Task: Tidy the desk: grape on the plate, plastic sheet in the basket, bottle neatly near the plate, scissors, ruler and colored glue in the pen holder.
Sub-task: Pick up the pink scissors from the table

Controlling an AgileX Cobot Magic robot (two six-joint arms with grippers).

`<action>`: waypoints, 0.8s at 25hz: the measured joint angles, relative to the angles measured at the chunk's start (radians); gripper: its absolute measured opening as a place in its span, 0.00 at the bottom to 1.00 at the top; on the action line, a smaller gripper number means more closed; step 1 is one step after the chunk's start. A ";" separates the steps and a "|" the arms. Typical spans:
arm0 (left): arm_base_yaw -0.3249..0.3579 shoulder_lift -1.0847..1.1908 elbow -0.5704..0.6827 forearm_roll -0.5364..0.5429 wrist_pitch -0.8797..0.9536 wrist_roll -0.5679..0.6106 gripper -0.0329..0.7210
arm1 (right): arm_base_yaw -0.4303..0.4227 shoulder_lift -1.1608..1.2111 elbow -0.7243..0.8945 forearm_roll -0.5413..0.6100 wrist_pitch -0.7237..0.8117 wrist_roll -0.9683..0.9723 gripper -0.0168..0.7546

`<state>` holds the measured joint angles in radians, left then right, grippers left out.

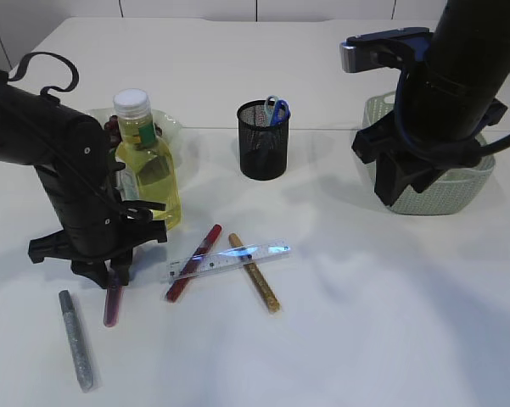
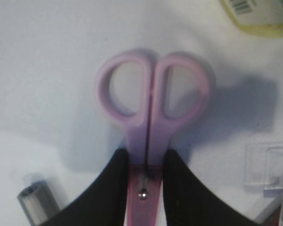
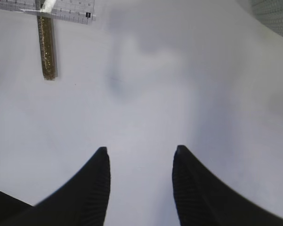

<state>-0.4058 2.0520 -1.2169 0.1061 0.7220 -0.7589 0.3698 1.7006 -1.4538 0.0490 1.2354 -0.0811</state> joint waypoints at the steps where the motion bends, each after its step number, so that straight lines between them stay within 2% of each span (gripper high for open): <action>1: 0.000 0.000 0.000 0.002 0.002 0.000 0.25 | 0.000 0.000 0.000 0.000 0.000 0.000 0.48; 20: 0.000 -0.056 0.000 0.019 0.071 0.000 0.25 | 0.000 0.000 0.000 0.000 0.000 0.000 0.48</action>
<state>-0.4058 1.9965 -1.2169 0.1253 0.7926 -0.7589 0.3698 1.7006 -1.4538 0.0490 1.2354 -0.0811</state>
